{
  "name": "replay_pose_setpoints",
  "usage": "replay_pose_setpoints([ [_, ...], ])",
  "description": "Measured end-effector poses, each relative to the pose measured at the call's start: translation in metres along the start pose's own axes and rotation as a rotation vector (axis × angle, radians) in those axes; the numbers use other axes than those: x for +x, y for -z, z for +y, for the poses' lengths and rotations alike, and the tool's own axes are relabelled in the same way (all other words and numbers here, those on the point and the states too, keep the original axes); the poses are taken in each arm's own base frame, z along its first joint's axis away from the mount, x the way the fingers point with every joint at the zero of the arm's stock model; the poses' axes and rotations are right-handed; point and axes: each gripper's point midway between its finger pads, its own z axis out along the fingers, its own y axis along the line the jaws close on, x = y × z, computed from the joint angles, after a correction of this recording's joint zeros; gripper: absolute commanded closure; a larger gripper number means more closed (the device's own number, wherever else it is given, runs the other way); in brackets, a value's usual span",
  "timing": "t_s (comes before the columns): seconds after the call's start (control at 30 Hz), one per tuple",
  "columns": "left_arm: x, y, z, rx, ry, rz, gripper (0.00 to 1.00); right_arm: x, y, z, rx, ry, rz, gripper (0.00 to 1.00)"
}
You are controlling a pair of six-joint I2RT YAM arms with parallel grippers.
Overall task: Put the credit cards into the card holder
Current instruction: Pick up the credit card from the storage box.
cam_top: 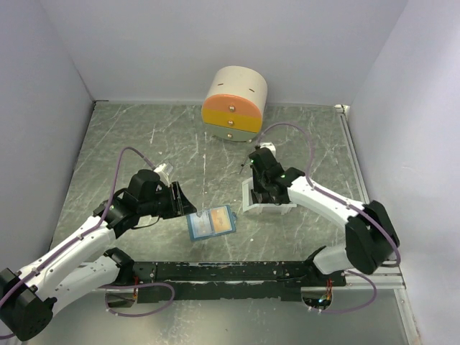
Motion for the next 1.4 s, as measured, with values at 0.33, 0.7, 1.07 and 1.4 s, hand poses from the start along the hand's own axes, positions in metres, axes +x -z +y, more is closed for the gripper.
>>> replay_pose_setpoints([
  [0.33, 0.0, 0.006, -0.019, 0.088, 0.014, 0.007, 0.48, -0.046, 0.059, 0.014, -0.136, -0.046, -0.16, 1.0],
  [0.7, -0.013, 0.027, -0.057, 0.256, 0.078, -0.053, 0.46, -0.041, 0.101, 0.079, -0.578, -0.206, -0.178, 1.0],
  [1.07, -0.005, 0.015, -0.072, 0.396, 0.19, -0.009, 0.48, -0.021, 0.136, 0.133, -0.954, -0.394, -0.112, 1.0],
  [1.4, -0.011, 0.009, -0.083, 0.456, 0.22, -0.004, 0.75, -0.013, 0.152, 0.165, -1.115, -0.452, -0.05, 1.0],
])
